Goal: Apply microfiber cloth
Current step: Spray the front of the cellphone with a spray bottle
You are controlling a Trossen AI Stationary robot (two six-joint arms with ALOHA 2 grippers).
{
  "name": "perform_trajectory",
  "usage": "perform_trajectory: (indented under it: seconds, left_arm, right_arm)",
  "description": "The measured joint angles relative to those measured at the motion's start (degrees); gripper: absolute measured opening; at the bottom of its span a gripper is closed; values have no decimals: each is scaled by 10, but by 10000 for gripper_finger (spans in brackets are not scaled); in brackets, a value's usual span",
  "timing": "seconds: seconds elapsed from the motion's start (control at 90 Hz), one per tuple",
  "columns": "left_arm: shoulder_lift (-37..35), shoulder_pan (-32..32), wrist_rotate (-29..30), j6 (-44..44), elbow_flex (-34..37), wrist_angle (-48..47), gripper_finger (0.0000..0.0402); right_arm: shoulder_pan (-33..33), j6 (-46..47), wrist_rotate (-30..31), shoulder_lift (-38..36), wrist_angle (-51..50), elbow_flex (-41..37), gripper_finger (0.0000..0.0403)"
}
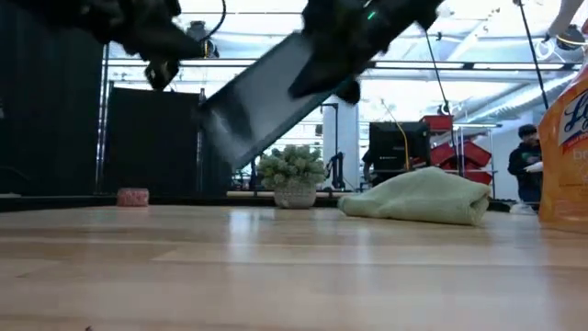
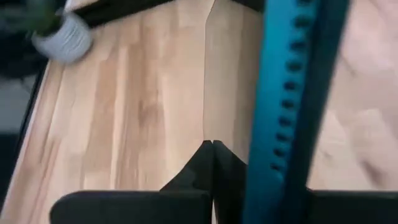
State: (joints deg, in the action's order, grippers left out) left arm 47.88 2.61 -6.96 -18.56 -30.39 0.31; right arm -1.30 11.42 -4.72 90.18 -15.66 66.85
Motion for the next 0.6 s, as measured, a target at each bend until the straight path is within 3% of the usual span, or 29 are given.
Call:
perform_trajectory:
  seconds: [0.111, 0.2, 0.422, 0.6]
  left_arm:
    - [33, 8, -2, 12, -13, 27, 12]
    - [81, 11, -9, 15, -40, 27, 43]
    - [200, 10, -69, 36, -135, 19, 175]
    - [278, 8, -51, 75, -200, 22, 263]
  right_arm:
    - [-1, -17, -1, -55, -45, 0, 7]
    - [-2, -32, 2, -84, -70, 0, 7]
    - [-1, -76, 2, -130, -139, 0, 7]
    - [12, -47, 5, -148, -149, 0, 7]
